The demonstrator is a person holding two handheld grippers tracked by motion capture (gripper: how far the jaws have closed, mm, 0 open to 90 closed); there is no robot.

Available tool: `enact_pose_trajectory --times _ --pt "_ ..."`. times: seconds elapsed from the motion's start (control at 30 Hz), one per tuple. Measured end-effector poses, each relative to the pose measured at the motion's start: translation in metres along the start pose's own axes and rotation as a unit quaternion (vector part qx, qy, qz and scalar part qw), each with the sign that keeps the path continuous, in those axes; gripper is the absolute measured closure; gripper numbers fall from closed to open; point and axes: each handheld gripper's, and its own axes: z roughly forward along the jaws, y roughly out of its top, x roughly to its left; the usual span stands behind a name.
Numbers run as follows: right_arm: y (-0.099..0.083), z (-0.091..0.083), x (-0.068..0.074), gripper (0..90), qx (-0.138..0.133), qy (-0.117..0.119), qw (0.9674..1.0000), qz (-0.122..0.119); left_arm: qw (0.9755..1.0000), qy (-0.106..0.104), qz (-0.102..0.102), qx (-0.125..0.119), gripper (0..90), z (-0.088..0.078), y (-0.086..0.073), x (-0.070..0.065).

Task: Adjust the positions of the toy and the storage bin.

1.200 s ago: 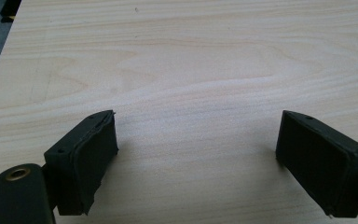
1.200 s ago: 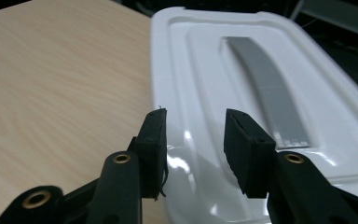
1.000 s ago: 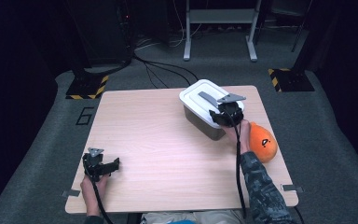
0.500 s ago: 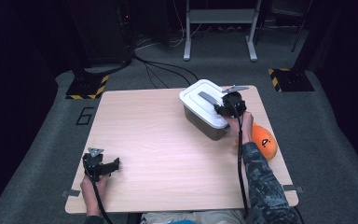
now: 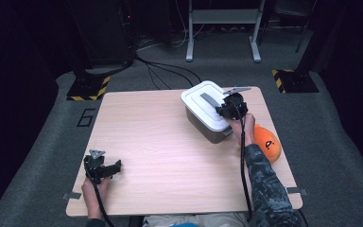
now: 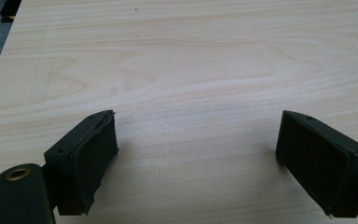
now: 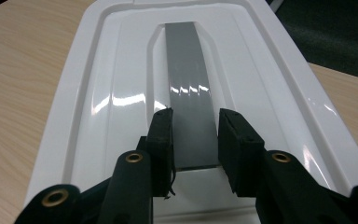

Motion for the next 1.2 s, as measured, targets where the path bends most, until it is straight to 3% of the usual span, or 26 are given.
enact_pose_trajectory --times 0.37,0.53,0.77,1.1,1.2 --pt "-0.003 -0.002 0.020 66.7 -0.003 0.011 0.9999 -0.008 1.0000 0.000 0.000 0.000 12.1 0.000 0.000 0.000" --pt "-0.006 -0.005 0.029 66.7 -0.004 0.022 0.9997 -0.010 1.0000 0.000 0.000 0.001 12.1 0.000 0.000 0.000" --pt "-0.013 -0.011 0.045 66.7 -0.009 0.050 0.9982 -0.033 1.0000 0.000 0.000 -0.001 12.1 0.000 0.000 0.000" --pt "-0.022 -0.021 0.064 66.5 -0.009 0.067 0.9969 -0.040 1.0000 0.000 0.000 0.000 12.1 0.000 0.000 0.000" --pt "-0.024 -0.024 0.066 61.1 -0.009 0.077 0.9964 -0.034 1.0000 0.000 0.000 0.001 12.1 0.000 0.000 0.000"
